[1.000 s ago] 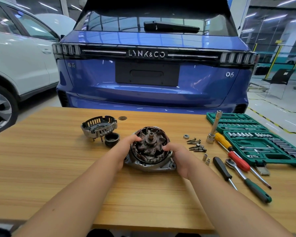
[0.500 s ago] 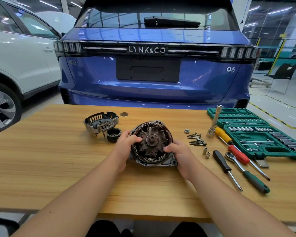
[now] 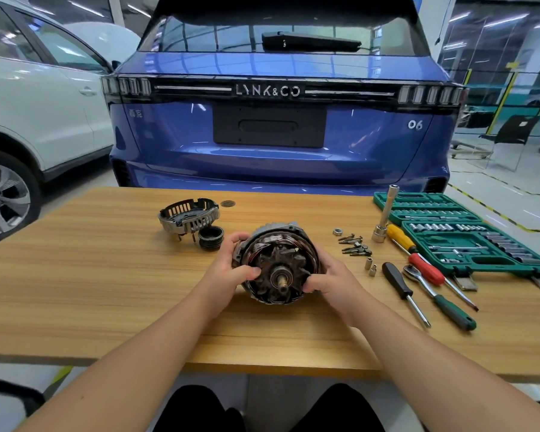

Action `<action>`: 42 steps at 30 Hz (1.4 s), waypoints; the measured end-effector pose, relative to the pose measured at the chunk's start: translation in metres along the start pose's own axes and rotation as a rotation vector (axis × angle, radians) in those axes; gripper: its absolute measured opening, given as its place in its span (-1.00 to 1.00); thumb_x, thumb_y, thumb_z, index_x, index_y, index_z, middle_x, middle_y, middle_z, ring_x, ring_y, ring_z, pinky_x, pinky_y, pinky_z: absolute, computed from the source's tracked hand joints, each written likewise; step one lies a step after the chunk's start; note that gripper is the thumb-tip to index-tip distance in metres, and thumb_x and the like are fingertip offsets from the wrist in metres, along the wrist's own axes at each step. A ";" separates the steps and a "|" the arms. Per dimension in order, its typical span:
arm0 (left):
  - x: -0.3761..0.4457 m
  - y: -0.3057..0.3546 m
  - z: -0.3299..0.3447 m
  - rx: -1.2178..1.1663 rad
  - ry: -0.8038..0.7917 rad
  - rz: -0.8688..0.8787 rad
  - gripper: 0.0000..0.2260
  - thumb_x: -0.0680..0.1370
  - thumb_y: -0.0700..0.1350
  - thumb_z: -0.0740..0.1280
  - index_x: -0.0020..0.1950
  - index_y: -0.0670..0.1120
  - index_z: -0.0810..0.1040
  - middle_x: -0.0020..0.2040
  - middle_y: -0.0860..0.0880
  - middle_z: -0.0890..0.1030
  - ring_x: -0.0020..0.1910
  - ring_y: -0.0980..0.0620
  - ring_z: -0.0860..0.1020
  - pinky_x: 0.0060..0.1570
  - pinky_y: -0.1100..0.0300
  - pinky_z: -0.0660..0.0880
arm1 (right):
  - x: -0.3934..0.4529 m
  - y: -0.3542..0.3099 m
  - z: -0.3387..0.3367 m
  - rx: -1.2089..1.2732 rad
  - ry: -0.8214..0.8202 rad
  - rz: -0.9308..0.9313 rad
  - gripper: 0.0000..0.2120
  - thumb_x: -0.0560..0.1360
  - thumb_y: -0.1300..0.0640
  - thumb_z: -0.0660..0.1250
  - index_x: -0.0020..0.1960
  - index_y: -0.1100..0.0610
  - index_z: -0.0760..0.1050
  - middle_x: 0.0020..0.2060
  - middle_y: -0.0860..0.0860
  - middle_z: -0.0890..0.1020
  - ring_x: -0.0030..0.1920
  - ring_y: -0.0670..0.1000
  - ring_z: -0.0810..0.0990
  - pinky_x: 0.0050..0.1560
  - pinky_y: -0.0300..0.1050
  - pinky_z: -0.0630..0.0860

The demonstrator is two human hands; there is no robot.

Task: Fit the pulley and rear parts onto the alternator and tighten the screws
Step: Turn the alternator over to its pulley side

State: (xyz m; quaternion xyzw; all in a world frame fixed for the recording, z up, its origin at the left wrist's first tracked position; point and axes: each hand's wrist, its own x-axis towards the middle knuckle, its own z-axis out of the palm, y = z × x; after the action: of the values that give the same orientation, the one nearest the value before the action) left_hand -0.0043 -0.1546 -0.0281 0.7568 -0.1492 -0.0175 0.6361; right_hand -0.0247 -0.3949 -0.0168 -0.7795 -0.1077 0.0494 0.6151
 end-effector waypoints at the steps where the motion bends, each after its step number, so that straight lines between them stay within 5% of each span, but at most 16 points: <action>1: -0.003 0.001 0.001 0.018 -0.005 0.012 -0.39 0.31 0.09 0.42 0.32 0.33 0.34 0.13 0.27 0.55 0.16 0.11 0.56 -0.01 0.19 0.53 | -0.002 -0.001 0.000 -0.032 0.003 -0.003 -0.20 0.23 0.24 0.39 0.39 -0.30 0.41 0.15 -0.23 0.64 0.13 -0.24 0.59 -0.03 -0.34 0.54; 4: -0.009 0.002 0.004 0.099 -0.013 0.067 -0.37 0.33 0.09 0.43 0.35 0.36 0.29 0.28 0.14 0.46 0.24 0.08 0.50 0.08 0.12 0.54 | -0.007 -0.002 -0.002 -0.100 0.008 0.009 -0.09 0.29 0.31 0.42 0.50 -0.32 0.27 0.22 -0.36 0.57 0.26 -0.33 0.48 0.07 -0.37 0.46; 7: -0.010 0.003 0.006 0.189 0.011 0.117 -0.36 0.37 0.07 0.44 0.36 0.39 0.25 0.34 0.10 0.40 0.30 0.08 0.44 0.28 -0.08 0.45 | -0.005 -0.001 -0.003 -0.134 0.033 0.008 -0.06 0.34 0.39 0.41 0.47 -0.37 0.21 0.09 -0.59 0.51 0.13 -0.54 0.41 -0.09 -0.59 0.36; 12: -0.006 0.003 0.008 0.244 0.049 0.141 -0.37 0.39 0.06 0.44 0.35 0.42 0.24 0.34 0.12 0.38 0.33 0.07 0.40 0.36 -0.19 0.38 | 0.005 0.003 -0.006 -0.135 0.064 0.034 -0.05 0.32 0.35 0.43 0.55 -0.28 0.22 0.32 -0.35 0.47 0.32 -0.33 0.39 0.08 -0.37 0.32; 16: -0.001 -0.001 0.014 0.263 0.112 0.162 -0.37 0.39 0.09 0.41 0.36 0.42 0.23 0.33 0.19 0.33 0.35 0.10 0.35 0.38 -0.16 0.36 | 0.011 0.002 -0.009 -0.194 0.089 0.011 -0.13 0.35 0.28 0.43 0.46 -0.40 0.28 0.24 -0.43 0.53 0.22 -0.49 0.41 0.16 -0.31 0.34; 18: 0.002 -0.003 0.019 0.289 0.168 0.170 -0.36 0.39 0.09 0.41 0.40 0.35 0.22 0.32 0.23 0.30 0.36 0.10 0.30 0.40 -0.12 0.32 | 0.010 0.000 -0.006 -0.280 0.131 -0.002 -0.24 0.41 0.15 0.43 0.40 -0.49 0.28 0.15 -0.44 0.57 0.21 -0.42 0.45 0.14 -0.26 0.37; 21: 0.002 -0.006 0.024 0.320 0.220 0.212 -0.36 0.40 0.11 0.40 0.39 0.39 0.19 0.28 0.31 0.28 0.36 0.12 0.28 0.40 -0.06 0.29 | 0.008 0.005 -0.006 -0.356 0.193 0.029 -0.46 0.50 0.09 0.42 0.40 -0.30 0.42 0.20 -0.28 0.61 0.29 -0.15 0.50 0.26 -0.02 0.45; 24: 0.003 -0.011 0.024 0.368 0.229 0.216 -0.33 0.41 0.12 0.39 0.46 0.27 0.18 0.37 0.18 0.26 0.42 0.05 0.26 0.41 -0.18 0.31 | 0.005 -0.002 -0.007 -0.076 0.354 0.147 -0.56 0.56 0.17 0.37 0.41 -0.06 0.49 0.24 -0.12 0.60 0.29 -0.02 0.53 0.35 0.12 0.46; 27: 0.001 -0.013 0.025 0.396 0.242 0.221 -0.30 0.41 0.14 0.39 0.48 0.28 0.14 0.44 0.09 0.23 0.45 -0.01 0.23 0.35 -0.24 0.39 | 0.005 -0.032 0.003 0.140 0.560 0.136 -0.58 0.63 -0.06 0.25 0.47 -0.02 0.42 0.30 -0.08 0.54 0.26 -0.05 0.51 0.26 0.04 0.50; 29: 0.001 -0.012 0.025 0.402 0.239 0.229 -0.30 0.42 0.12 0.40 0.47 0.29 0.13 0.45 0.06 0.22 0.46 -0.05 0.24 0.28 -0.26 0.44 | 0.008 -0.051 0.018 0.026 0.514 0.015 -0.44 0.57 -0.25 0.19 0.52 -0.11 0.32 0.38 -0.12 0.46 0.28 -0.10 0.45 0.19 -0.01 0.49; 31: 0.000 -0.011 0.025 0.419 0.235 0.245 -0.29 0.42 0.11 0.40 0.47 0.29 0.12 0.45 0.03 0.22 0.45 -0.07 0.24 0.28 -0.27 0.44 | 0.017 -0.063 0.034 -0.161 0.438 -0.044 -0.36 0.53 -0.34 0.16 0.55 -0.16 0.24 0.50 -0.11 0.35 0.46 -0.01 0.32 0.36 0.19 0.41; 33: -0.002 -0.010 0.025 0.475 0.232 0.294 -0.29 0.41 0.12 0.40 0.47 0.25 0.11 0.42 0.01 0.23 0.42 -0.06 0.25 0.35 -0.25 0.36 | 0.027 -0.065 0.043 -0.329 0.405 -0.025 -0.38 0.55 -0.34 0.19 0.55 -0.14 0.27 0.50 -0.07 0.33 0.49 0.06 0.27 0.38 0.20 0.38; 36: -0.006 -0.007 0.031 0.562 0.222 0.370 -0.32 0.39 0.17 0.35 0.44 0.21 0.13 0.37 -0.04 0.25 0.35 -0.08 0.27 0.35 -0.25 0.29 | 0.032 -0.051 0.050 -0.403 0.575 -0.048 -0.50 0.56 -0.26 0.27 0.43 -0.08 0.45 0.28 -0.06 0.46 0.30 0.03 0.42 0.14 -0.05 0.43; 42: -0.009 -0.005 0.040 0.736 0.250 0.513 -0.37 0.39 0.16 0.31 0.41 0.11 0.18 0.29 -0.12 0.30 0.20 -0.22 0.37 0.16 -0.12 0.30 | 0.020 -0.023 0.046 -0.261 0.693 -0.162 -0.61 0.56 -0.19 0.33 0.32 -0.07 0.53 0.17 -0.12 0.50 0.22 -0.05 0.48 0.22 0.04 0.51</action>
State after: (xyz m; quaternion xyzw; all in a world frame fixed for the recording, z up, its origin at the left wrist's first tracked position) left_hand -0.0205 -0.1904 -0.0419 0.8672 -0.2503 0.2859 0.3219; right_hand -0.0174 -0.3417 -0.0038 -0.8106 0.0404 -0.2802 0.5127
